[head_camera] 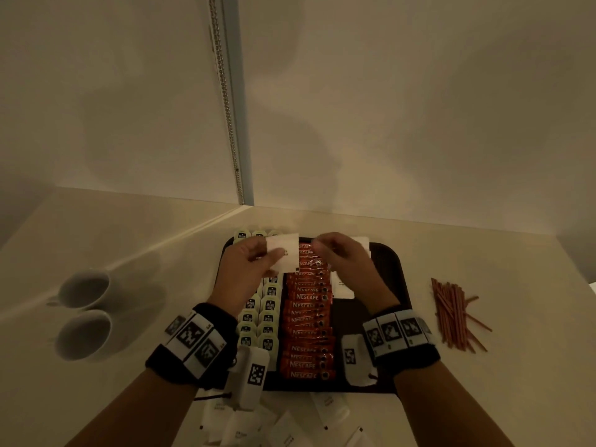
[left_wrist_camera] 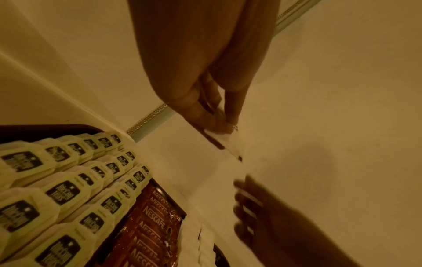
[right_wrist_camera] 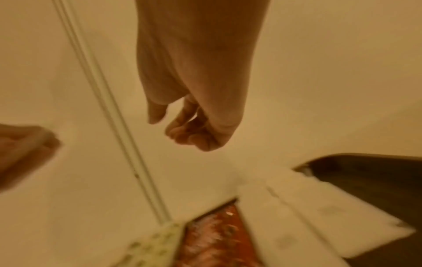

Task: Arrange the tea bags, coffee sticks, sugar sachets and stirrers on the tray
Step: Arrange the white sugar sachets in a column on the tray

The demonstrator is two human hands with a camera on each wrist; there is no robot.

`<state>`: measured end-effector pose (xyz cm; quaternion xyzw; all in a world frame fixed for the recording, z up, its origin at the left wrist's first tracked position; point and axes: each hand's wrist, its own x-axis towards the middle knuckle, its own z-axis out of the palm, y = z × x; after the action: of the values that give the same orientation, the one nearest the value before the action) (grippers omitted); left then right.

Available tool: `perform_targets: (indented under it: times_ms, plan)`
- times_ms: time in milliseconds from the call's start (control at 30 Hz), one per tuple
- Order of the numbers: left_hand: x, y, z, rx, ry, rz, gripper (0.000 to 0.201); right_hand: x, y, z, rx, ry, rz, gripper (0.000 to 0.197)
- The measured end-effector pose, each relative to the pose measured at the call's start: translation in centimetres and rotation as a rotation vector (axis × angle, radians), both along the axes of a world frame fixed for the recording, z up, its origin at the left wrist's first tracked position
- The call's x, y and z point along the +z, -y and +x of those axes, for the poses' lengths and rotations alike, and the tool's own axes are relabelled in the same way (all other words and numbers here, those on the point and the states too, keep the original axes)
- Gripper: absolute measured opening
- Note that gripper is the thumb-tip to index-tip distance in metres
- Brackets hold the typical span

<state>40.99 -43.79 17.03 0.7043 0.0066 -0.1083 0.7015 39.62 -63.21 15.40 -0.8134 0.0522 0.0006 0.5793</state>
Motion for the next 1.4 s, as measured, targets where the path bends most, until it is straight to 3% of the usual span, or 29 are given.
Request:
perform_targets:
  times_ms: [100,233,333,567,767,867,967,1133,1400]
  plan:
    - [0.4,0.1,-0.1,0.005,0.144,0.088,0.015,1.3,-2.7,-0.2,0.114,0.023,0.119,0.010]
    - [0.3,-0.2,-0.3,-0.014,0.159,0.094,0.022,1.7,-3.9,-0.1,0.016,0.024,0.262,0.021]
    - [0.2,-0.3,-0.4,-0.023,0.164,0.110,0.014,1.8,-4.2,-0.2,-0.040,-0.006,0.341,0.027]
    - [0.6,0.3,-0.4,0.053,0.130,0.024,0.008,1.3,-3.3,-1.6,0.024,-0.028,0.283,0.013]
    - [1.2,-1.2,-1.4,-0.027,0.081,0.073,0.017,-0.8,1.4,-2.0,-0.198,-0.037,0.295,0.012]
    - [0.7,-4.8,-3.4,-0.107,0.049,0.135,0.015,-3.8,4.9,-2.3,-0.392,-0.121,0.200,0.023]
    - [-1.3,-9.1,-6.1,-0.159,-0.029,0.219,0.018,-6.7,6.8,-3.3,-0.438,-0.251,-0.008,0.026]
    - [-5.5,-15.5,-9.6,0.045,-0.195,0.251,0.020,-10.2,6.7,-4.5,-0.393,-0.433,-0.135,0.021]
    - [-9.4,-22.5,-12.9,0.168,-0.370,0.293,0.020,-11.3,5.2,-3.7,-0.509,-0.410,-0.214,0.018]
